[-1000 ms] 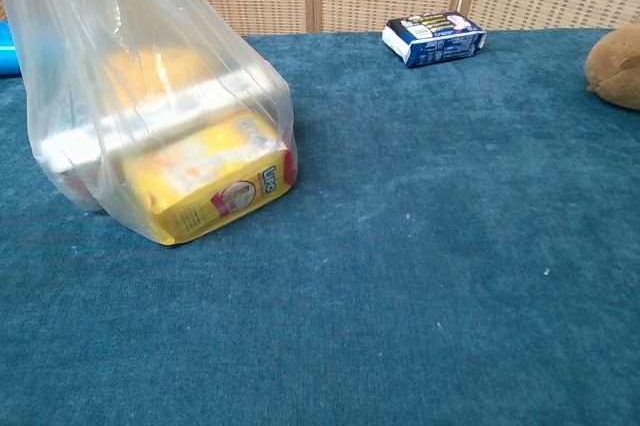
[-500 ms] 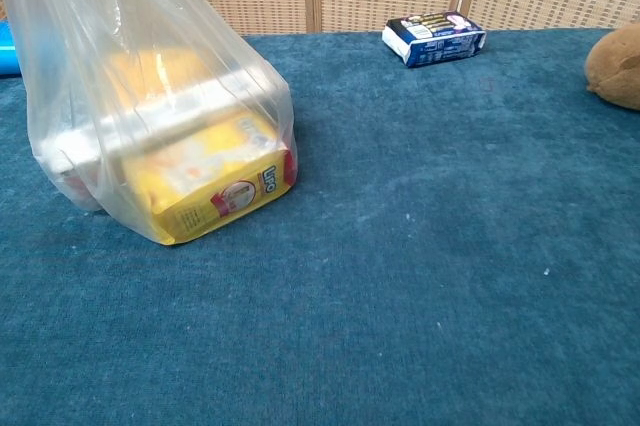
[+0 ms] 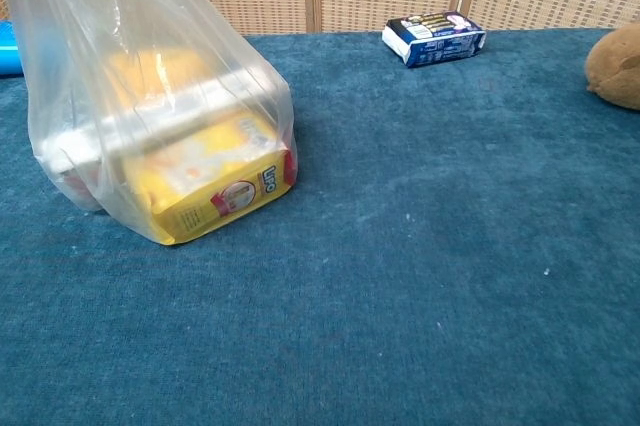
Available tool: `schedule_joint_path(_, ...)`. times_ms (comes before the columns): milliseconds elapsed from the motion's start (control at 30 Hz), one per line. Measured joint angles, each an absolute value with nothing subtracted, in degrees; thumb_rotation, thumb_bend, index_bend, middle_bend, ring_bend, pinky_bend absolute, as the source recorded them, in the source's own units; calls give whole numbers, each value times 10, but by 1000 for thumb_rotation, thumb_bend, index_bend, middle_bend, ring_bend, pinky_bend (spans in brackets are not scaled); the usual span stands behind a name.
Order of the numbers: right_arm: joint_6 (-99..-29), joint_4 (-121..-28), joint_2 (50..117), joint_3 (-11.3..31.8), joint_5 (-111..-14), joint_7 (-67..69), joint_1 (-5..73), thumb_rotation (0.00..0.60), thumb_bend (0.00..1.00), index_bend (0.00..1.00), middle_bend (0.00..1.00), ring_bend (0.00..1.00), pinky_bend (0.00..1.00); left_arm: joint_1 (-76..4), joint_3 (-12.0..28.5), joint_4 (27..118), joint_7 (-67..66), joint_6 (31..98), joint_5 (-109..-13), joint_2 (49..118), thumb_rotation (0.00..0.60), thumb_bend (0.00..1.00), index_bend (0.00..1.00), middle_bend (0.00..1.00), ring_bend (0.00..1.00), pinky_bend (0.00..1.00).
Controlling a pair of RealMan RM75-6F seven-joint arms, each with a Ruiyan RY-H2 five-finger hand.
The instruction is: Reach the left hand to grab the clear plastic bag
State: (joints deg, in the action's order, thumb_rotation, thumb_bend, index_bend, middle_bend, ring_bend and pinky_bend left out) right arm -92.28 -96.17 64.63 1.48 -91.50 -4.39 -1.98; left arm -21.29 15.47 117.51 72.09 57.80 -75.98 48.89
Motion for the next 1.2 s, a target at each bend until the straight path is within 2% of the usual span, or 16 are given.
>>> schedule_joint_path(500, -927, -961, 644, 15, -912, -41, -24, 274, 217, 339, 391, 353, 283, -250, 192, 1151, 739, 537, -693, 513, 398, 196, 368, 331, 264, 201)
schedule_joint_path(1200, -943, -943, 648, 14, -911, -17, -36, 271, 218, 339, 391, 353, 283, -345, 278, 1146, 756, 418, -586, 570, 398, 196, 369, 337, 266, 205)
